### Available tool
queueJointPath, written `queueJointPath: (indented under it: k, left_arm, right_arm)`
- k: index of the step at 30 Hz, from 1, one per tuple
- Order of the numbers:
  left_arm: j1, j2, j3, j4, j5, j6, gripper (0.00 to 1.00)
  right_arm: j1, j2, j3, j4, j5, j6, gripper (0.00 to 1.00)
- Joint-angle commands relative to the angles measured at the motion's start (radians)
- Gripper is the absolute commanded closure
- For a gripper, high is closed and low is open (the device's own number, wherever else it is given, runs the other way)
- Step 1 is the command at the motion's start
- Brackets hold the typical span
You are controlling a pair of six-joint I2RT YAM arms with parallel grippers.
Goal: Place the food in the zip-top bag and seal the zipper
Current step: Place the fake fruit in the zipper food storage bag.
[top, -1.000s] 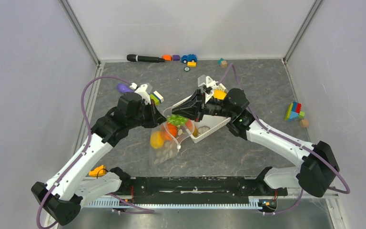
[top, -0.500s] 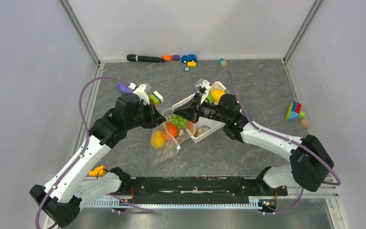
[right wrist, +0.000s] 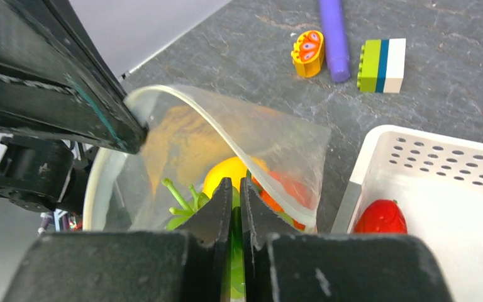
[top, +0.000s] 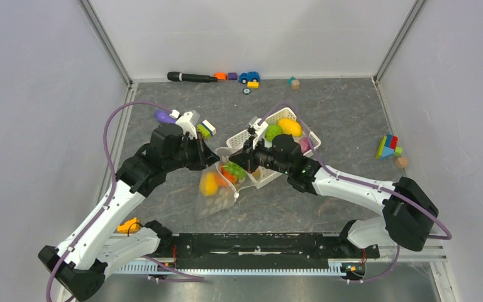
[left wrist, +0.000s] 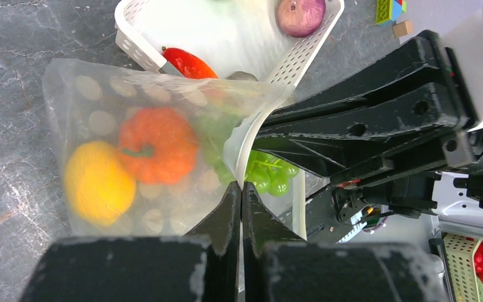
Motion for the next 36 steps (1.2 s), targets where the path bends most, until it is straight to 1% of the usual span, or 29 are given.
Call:
queueJointPath:
  k: [1, 6, 10, 12, 15, 17, 19, 21, 23, 26, 30, 31, 36]
  left_arm:
    - [0.005, -0.021, 0.003, 0.048, 0.016, 0.045, 0.98]
    - [0.006, -0.019, 0.003, 0.049, 0.016, 0.045, 0.98]
    - [0.006, -0.019, 0.002, 0.048, 0.015, 0.043, 0.98]
    - [0.006, -0.019, 0.002, 0.048, 0.015, 0.042, 0.98]
    - [0.006, -0.020, 0.001, 0.048, 0.015, 0.043, 0.98]
    - [0.006, -0.021, 0.002, 0.049, 0.014, 0.042, 0.98]
    - [0.006, -0.022, 0.001, 0.048, 0.014, 0.043, 0.98]
    - [0.006, -0.019, 0.001, 0.048, 0.013, 0.043, 0.98]
    - [0.005, -0.020, 0.000, 0.048, 0.013, 0.043, 0.98]
    - [0.006, -0.018, 0.000, 0.049, 0.014, 0.043, 0.98]
    - [0.007, -0.019, 0.000, 0.048, 0.010, 0.043, 0.98]
    - [0.006, -0.019, -0.001, 0.048, 0.008, 0.043, 0.98]
    - [0.007, -0.018, 0.000, 0.048, 0.005, 0.043, 0.98]
  right_arm:
    - [0.022, 0.005, 0.038, -0.040, 0.014, -0.061, 0.95]
    - [0.031, 0.016, 0.039, -0.046, -0.077, -0.130, 0.92]
    - [0.032, 0.023, 0.040, -0.047, -0.161, -0.163, 0.85]
    - [0.033, 0.022, 0.038, -0.051, -0.164, -0.164, 0.80]
    - [0.034, 0.024, 0.050, -0.087, -0.137, -0.181, 0.69]
    - [0.034, 0.020, 0.060, -0.113, -0.113, -0.192, 0.59]
    - [0.034, 0.014, 0.061, -0.120, -0.104, -0.198, 0.52]
    - [0.034, -0.001, 0.059, -0.120, -0.089, -0.200, 0.47]
    - [0.034, -0.012, 0.061, -0.129, -0.074, -0.201, 0.35]
    - [0.032, -0.033, 0.070, -0.145, -0.060, -0.211, 0.25]
    - [0.031, -0.072, 0.090, -0.181, -0.028, -0.233, 0.06]
    - [0.029, -0.088, 0.092, -0.182, -0.015, -0.236, 0.03]
    - [0.015, -0.168, 0.103, -0.203, 0.087, -0.261, 0.02]
